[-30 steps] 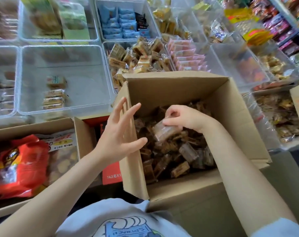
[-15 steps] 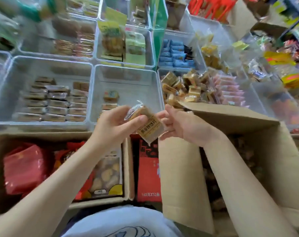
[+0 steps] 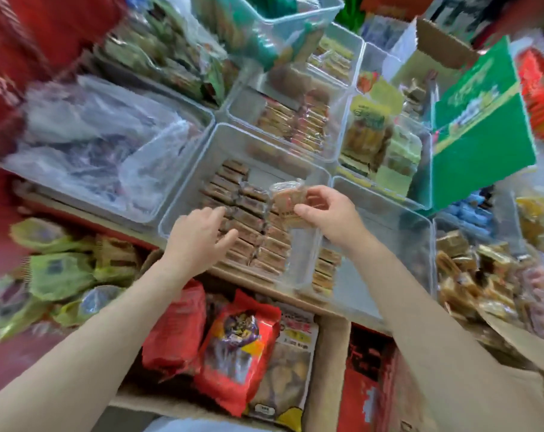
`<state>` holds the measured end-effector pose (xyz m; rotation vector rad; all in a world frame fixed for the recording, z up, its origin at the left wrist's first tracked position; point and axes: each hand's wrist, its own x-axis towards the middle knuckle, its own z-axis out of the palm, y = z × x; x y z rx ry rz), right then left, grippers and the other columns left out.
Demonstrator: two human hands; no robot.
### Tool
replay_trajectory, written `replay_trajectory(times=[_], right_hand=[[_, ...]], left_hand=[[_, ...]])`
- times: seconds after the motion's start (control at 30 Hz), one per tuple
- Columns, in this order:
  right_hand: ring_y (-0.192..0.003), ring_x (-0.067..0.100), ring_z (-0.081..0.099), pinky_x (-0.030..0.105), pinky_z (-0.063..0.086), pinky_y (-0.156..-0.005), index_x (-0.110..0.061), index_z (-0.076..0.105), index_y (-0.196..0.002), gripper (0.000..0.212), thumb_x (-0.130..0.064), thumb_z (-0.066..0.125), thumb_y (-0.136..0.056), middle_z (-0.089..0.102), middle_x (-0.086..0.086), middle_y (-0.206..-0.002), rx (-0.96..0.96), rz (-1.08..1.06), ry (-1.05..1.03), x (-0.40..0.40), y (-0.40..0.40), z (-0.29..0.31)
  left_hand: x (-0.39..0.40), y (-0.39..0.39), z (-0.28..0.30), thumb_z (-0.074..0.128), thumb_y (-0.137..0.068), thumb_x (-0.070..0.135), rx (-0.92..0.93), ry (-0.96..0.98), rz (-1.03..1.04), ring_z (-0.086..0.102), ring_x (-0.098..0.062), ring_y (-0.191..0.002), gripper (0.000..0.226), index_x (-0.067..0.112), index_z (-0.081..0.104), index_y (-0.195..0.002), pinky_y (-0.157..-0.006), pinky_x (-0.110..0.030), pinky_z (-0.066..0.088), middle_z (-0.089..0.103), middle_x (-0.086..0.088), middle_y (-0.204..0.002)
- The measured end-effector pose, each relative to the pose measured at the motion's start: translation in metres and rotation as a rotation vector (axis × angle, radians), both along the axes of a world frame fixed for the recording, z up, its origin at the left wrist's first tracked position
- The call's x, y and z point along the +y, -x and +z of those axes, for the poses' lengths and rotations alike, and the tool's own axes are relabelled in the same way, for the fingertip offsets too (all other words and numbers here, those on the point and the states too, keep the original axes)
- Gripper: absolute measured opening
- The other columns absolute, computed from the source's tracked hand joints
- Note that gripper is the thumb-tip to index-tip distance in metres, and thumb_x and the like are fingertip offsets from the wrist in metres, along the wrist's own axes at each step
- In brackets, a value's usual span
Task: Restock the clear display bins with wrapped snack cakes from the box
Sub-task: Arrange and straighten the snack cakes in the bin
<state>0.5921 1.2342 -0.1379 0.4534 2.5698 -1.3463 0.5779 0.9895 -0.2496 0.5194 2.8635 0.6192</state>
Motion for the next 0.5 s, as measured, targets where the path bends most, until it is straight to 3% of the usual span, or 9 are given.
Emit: replay_trajectory(times=[0.17, 0.27, 0.4, 0.5], right_hand=[[-0.096, 0.013, 0.061, 0.026, 0.048, -0.089, -0.021, 0.063, -0.114, 0.025, -0.017, 0.070, -0.090, 0.065, -0.007, -0.101, 0.059, 0.028, -0.265, -0.018, 0.083, -0.040], [-0.098, 0.013, 0.060, 0.026, 0.047, -0.088, -0.020, 0.061, -0.115, 0.025, -0.016, 0.068, -0.092, 0.064, -0.006, -0.104, 0.077, -0.012, -0.316, -0.025, 0.110, -0.068], [-0.098, 0.016, 0.061, 0.027, 0.047, -0.084, -0.023, 0.055, -0.112, 0.022, -0.017, 0.066, -0.093, 0.064, -0.006, -0.103, 0.011, -0.017, -0.329, -0.035, 0.125, -0.110], [-0.109, 0.025, 0.059, 0.039, 0.049, -0.094, -0.019, 0.055, -0.124, 0.030, -0.018, 0.062, -0.095, 0.064, 0.002, -0.118, -0.040, 0.134, -0.589, -0.031, 0.126, -0.128]], left_hand=[[-0.002, 0.006, -0.025, 0.040, -0.087, 0.056, 0.049, 0.094, 0.066, 0.066, -0.030, -0.094, 0.062, 0.015, 0.067, -0.124, -0.064, -0.036, 0.052, 0.072, -0.006, -0.101], [0.001, 0.004, -0.025, 0.046, -0.085, 0.051, 0.083, 0.076, 0.103, 0.065, -0.028, -0.082, 0.054, 0.015, 0.070, -0.116, -0.056, -0.033, 0.047, 0.070, -0.004, -0.087], [0.003, 0.004, -0.031, 0.047, -0.085, 0.049, 0.133, 0.077, 0.110, 0.064, -0.028, -0.077, 0.050, 0.015, 0.072, -0.112, -0.055, -0.033, 0.044, 0.067, -0.004, -0.080], [0.002, 0.004, -0.033, 0.051, -0.084, 0.047, 0.151, 0.066, 0.099, 0.062, -0.029, -0.076, 0.048, 0.013, 0.071, -0.111, -0.055, -0.034, 0.044, 0.066, -0.005, -0.080]])
